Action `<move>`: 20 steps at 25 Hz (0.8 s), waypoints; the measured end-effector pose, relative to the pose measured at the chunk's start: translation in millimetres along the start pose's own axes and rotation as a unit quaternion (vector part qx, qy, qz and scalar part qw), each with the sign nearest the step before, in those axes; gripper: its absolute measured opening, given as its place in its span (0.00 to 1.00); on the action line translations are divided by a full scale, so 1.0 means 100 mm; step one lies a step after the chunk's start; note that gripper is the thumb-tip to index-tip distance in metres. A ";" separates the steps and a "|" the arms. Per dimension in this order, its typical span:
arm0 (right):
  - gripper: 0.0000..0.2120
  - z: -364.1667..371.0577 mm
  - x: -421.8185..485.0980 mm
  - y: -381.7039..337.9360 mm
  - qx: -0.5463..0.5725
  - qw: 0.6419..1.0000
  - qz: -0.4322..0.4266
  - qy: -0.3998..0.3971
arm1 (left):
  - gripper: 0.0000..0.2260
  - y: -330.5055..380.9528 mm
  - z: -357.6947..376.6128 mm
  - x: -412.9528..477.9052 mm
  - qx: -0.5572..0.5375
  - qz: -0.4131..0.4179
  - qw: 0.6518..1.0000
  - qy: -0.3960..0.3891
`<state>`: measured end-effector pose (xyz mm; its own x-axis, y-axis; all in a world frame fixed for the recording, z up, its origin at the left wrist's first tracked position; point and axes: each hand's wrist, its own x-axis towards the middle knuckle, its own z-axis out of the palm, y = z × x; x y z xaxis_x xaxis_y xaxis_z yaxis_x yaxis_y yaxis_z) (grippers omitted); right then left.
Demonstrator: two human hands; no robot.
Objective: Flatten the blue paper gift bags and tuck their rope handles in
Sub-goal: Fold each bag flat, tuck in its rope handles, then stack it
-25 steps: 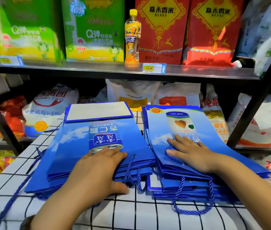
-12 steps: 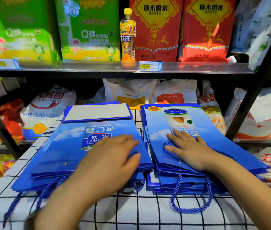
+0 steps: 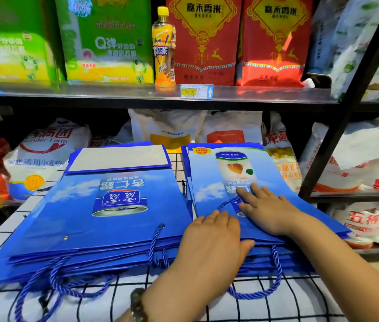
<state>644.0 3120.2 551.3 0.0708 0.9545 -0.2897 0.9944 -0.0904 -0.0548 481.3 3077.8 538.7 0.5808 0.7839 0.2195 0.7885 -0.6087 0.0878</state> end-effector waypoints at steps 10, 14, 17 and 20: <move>0.14 -0.31 -0.48 -0.51 0.076 0.908 -0.178 0.371 | 0.16 -0.59 -0.55 -0.72 -0.068 -0.001 0.991 0.111; 0.17 -0.22 -0.62 -1.13 0.057 0.908 -0.390 0.142 | 0.11 -1.11 -0.60 -1.08 -0.043 -0.065 0.990 0.114; 0.14 -0.19 -0.55 -1.29 0.056 0.906 -0.407 0.099 | 0.11 -1.17 -0.52 -1.15 -0.051 -0.065 0.989 0.125; 0.07 -0.18 -0.52 -1.30 0.075 0.899 -0.410 0.131 | 0.09 -1.12 -0.47 -1.14 -0.066 -0.061 0.982 0.166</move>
<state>512.8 3087.9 590.9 -0.6465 0.7497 0.1417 0.6997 0.6566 -0.2815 317.4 3051.0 550.1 0.3686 0.7819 0.5028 0.8018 -0.5411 0.2538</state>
